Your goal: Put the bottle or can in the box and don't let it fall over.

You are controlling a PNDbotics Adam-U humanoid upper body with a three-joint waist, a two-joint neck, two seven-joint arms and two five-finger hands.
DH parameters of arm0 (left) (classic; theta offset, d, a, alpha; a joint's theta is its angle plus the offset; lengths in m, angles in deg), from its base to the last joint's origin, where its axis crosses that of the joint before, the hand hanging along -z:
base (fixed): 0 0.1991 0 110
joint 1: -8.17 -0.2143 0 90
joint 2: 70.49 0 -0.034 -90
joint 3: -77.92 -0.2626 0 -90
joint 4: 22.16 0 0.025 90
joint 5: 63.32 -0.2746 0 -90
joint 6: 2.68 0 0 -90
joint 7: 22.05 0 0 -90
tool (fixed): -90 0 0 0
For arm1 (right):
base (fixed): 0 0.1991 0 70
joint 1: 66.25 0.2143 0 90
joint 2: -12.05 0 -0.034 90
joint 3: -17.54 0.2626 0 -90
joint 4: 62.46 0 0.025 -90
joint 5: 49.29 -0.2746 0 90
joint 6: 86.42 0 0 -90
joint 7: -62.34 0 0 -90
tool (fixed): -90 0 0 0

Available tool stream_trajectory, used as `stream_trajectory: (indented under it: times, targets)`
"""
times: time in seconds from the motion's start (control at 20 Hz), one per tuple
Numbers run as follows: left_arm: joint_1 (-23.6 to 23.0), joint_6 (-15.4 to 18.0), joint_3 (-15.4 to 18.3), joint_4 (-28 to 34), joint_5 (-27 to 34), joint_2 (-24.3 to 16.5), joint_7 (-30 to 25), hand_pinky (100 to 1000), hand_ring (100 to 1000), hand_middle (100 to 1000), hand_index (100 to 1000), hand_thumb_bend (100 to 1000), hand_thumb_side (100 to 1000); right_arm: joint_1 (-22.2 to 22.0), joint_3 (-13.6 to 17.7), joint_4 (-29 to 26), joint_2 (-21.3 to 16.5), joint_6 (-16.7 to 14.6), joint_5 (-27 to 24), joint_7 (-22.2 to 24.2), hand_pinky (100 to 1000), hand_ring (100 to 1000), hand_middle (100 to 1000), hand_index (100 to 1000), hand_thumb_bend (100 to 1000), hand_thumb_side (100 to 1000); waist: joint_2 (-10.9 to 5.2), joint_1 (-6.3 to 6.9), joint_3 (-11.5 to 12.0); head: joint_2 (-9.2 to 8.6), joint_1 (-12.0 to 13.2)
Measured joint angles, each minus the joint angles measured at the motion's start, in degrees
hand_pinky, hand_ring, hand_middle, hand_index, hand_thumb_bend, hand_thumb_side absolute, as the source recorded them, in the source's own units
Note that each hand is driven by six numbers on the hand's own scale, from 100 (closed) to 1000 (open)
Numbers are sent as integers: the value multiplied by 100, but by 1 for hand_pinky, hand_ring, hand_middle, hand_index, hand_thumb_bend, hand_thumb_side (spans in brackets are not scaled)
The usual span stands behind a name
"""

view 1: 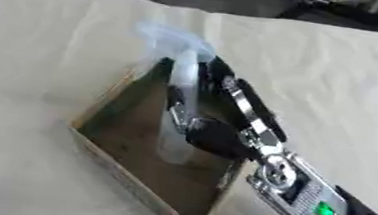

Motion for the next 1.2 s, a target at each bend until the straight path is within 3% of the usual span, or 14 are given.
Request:
stream_trajectory:
  times: [0.05,0.3,0.4,0.45,0.5,0.9,1.2]
  targets:
    - [0,-1,0,0,0,0,-1,1000,834,836,772,311,582,-1,30,-5,-4,-2,18,-2,1000,1000,1000,981,100,407,-2,0,-1,0,2]
    - [-2,-5,10,0,-2,0,-5,1000,834,836,771,314,579,-98,157,-6,-130,-23,97,55,1000,1000,1000,1000,100,452,-27,0,-15,0,25]
    - [-3,-6,17,0,-3,0,-5,1000,833,835,771,314,578,-160,197,-7,-201,-60,114,111,1000,1000,1000,1000,100,516,-36,0,-34,0,30]
    - [-3,-6,23,0,-4,0,-4,1000,833,835,771,315,578,-200,215,-7,-239,-84,129,153,1000,1000,1000,1000,100,649,-43,0,-41,0,35]
    - [-4,-6,27,0,-4,0,-4,1000,833,835,771,315,577,-243,233,-7,-279,-109,147,204,1000,1000,1000,1000,100,685,-48,0,-41,0,45]
    - [-18,-8,33,0,-9,0,14,1000,832,835,771,317,577,-709,493,-7,-468,-307,368,721,1000,1000,1000,1000,100,700,-83,3,-92,-64,108]
    - [-46,-12,37,0,-17,-2,25,1000,831,835,771,320,575,-1005,798,-7,-507,-636,401,648,1000,1000,1000,1000,100,663,-95,4,-138,-64,147]
